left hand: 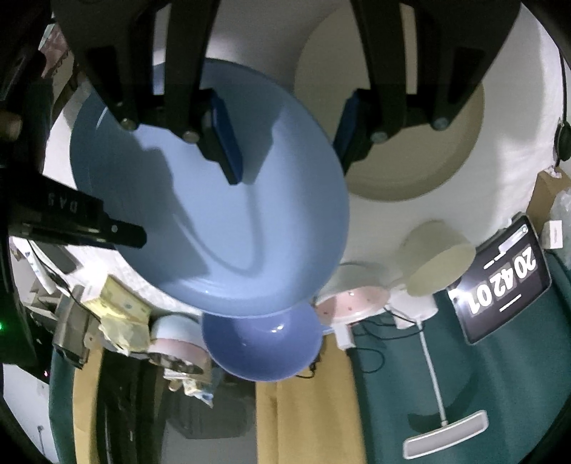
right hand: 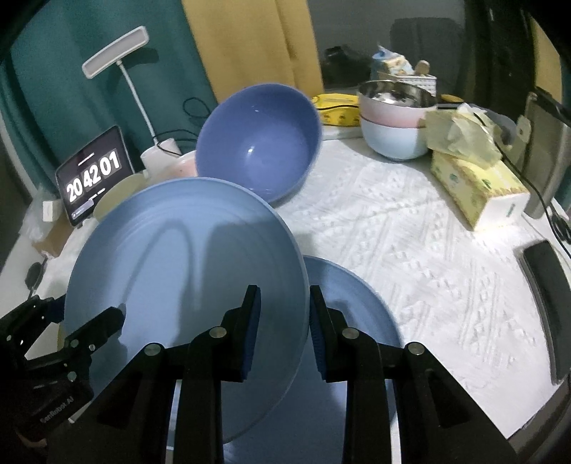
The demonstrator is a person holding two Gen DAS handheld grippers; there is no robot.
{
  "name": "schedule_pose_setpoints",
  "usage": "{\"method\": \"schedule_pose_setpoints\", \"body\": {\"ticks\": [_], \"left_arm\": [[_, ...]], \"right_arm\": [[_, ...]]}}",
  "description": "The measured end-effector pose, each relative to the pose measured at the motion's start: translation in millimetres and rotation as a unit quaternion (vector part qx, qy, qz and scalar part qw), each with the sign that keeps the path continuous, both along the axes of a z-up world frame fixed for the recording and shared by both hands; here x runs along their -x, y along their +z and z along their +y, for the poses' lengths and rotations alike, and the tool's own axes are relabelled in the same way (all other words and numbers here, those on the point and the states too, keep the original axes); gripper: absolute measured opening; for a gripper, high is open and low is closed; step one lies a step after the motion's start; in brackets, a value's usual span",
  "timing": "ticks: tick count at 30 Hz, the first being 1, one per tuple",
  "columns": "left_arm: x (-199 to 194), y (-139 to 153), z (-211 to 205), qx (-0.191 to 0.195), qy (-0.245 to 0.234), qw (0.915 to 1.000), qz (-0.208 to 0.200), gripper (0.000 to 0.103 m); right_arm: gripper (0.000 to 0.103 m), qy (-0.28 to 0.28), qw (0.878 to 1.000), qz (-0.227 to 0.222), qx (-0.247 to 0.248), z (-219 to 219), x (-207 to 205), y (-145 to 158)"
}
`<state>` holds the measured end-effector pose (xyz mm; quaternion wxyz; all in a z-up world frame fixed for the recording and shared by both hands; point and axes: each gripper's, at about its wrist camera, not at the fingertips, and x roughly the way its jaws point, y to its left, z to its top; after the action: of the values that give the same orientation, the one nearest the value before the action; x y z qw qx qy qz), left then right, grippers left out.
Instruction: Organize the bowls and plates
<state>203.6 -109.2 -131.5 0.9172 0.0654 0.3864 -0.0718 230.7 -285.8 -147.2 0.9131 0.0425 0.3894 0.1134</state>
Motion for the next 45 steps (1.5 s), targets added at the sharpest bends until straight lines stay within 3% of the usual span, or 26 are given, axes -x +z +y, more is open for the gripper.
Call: {"method": "schedule_pose_setpoints", "body": {"ticks": [23, 31, 45], "left_arm": [[4.6, -20.9, -44.7, -0.008, -0.033, 0.9985, 0.042, 0.051], [-0.1, -32.8, -48.8, -0.010, -0.037, 0.9968, 0.070, 0.052], [3.2, -34.1, -38.6, -0.003, -0.031, 0.9962, 0.081, 0.056]], "right_arm": [[0.029, -0.029, 1.000, 0.009, -0.001, -50.0, 17.2, -16.2], [0.029, -0.036, 0.999, 0.012, 0.000, -55.4, 18.4, -20.4], [0.029, -0.041, 0.999, 0.002, 0.008, -54.1, 21.2, -14.4]]}}
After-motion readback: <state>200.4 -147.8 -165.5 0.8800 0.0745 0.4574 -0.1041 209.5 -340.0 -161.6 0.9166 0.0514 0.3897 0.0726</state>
